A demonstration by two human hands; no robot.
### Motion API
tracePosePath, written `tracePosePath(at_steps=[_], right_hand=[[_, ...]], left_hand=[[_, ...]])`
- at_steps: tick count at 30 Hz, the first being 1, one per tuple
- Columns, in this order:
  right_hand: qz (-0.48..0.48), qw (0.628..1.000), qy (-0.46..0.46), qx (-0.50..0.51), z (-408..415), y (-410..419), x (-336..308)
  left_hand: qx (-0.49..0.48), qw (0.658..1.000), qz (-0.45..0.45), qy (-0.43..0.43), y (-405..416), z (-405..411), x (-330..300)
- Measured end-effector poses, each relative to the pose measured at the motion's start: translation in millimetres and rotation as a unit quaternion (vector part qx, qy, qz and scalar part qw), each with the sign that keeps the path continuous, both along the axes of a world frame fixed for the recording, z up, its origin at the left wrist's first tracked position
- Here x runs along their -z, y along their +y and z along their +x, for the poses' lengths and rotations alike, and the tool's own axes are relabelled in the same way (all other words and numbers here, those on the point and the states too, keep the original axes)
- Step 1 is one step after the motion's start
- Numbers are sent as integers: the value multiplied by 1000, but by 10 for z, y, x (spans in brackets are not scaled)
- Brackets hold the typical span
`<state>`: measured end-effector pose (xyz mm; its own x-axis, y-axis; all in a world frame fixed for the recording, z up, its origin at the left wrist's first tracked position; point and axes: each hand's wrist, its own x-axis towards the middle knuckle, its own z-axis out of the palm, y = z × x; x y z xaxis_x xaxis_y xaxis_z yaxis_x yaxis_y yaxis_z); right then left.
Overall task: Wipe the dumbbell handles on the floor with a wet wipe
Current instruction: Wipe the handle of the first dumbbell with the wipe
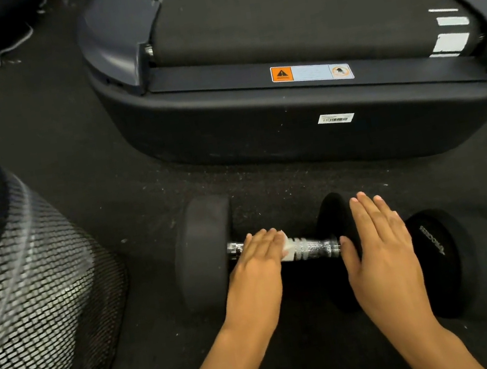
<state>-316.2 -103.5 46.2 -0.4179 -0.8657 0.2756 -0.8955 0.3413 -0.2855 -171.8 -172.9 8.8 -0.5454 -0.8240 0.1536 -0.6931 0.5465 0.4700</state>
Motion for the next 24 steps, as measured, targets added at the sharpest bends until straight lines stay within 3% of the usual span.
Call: tracePosePath(at_steps=[9, 14, 20, 24], right_hand=[[-1, 1000, 2, 5, 10, -3, -8], [-14, 1000, 4, 4, 29, 25, 8], [-6, 1000, 2, 2, 9, 3, -4], [-8, 1000, 9, 5, 19, 13, 12]], left_hand=[[-35, 999, -39, 5, 0, -26, 80], [2, 997, -71, 13, 98, -23, 143], [-46, 997, -64, -8, 51, -9, 57], [-14, 997, -71, 13, 96, -38, 80]])
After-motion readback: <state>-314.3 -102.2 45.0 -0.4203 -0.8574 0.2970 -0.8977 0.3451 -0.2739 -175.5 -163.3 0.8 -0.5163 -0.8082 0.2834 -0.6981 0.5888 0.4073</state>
